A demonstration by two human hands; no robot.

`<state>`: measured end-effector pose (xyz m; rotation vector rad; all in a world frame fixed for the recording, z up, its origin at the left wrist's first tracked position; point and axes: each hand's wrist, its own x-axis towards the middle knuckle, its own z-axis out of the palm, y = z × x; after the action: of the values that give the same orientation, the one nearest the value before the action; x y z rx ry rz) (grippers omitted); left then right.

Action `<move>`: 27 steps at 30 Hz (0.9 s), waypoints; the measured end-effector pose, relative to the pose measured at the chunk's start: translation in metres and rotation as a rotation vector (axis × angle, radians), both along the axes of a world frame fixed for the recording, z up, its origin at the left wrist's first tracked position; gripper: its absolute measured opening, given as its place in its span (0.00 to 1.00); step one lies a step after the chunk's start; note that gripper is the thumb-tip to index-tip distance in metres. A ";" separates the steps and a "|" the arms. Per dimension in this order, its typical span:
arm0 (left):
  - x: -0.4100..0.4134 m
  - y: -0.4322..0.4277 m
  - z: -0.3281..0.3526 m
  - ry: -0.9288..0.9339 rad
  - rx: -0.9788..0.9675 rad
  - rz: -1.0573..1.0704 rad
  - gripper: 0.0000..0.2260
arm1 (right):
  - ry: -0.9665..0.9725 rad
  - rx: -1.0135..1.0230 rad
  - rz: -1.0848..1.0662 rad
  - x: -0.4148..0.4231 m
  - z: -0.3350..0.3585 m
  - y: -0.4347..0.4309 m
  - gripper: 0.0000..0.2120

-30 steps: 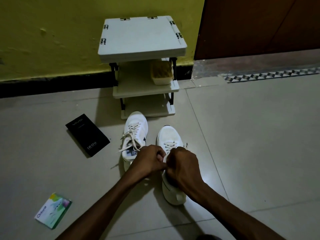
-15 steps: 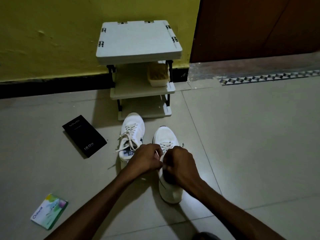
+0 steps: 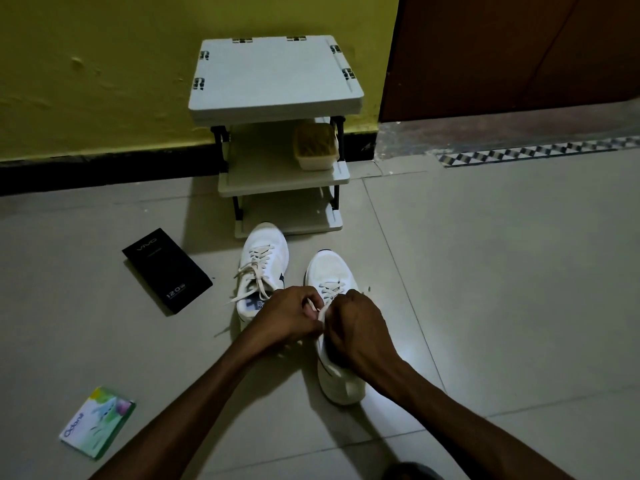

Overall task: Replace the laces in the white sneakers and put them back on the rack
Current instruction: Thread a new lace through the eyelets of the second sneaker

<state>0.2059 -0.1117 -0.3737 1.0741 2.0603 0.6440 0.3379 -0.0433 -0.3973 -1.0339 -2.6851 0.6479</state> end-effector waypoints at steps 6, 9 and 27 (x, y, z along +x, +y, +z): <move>-0.007 -0.003 -0.008 -0.078 0.110 -0.008 0.05 | 0.083 -0.101 -0.122 0.008 -0.001 0.002 0.13; -0.007 -0.002 -0.014 -0.039 0.156 -0.010 0.05 | 0.136 -0.095 -0.193 0.014 -0.001 0.001 0.12; -0.044 0.019 0.096 -0.719 0.695 0.588 0.04 | 0.224 -0.191 -0.160 0.021 -0.016 -0.016 0.15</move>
<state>0.1615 -0.0930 -0.2773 0.4089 1.4917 1.8301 0.3585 -0.0598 -0.4132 -1.1333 -2.3573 0.9405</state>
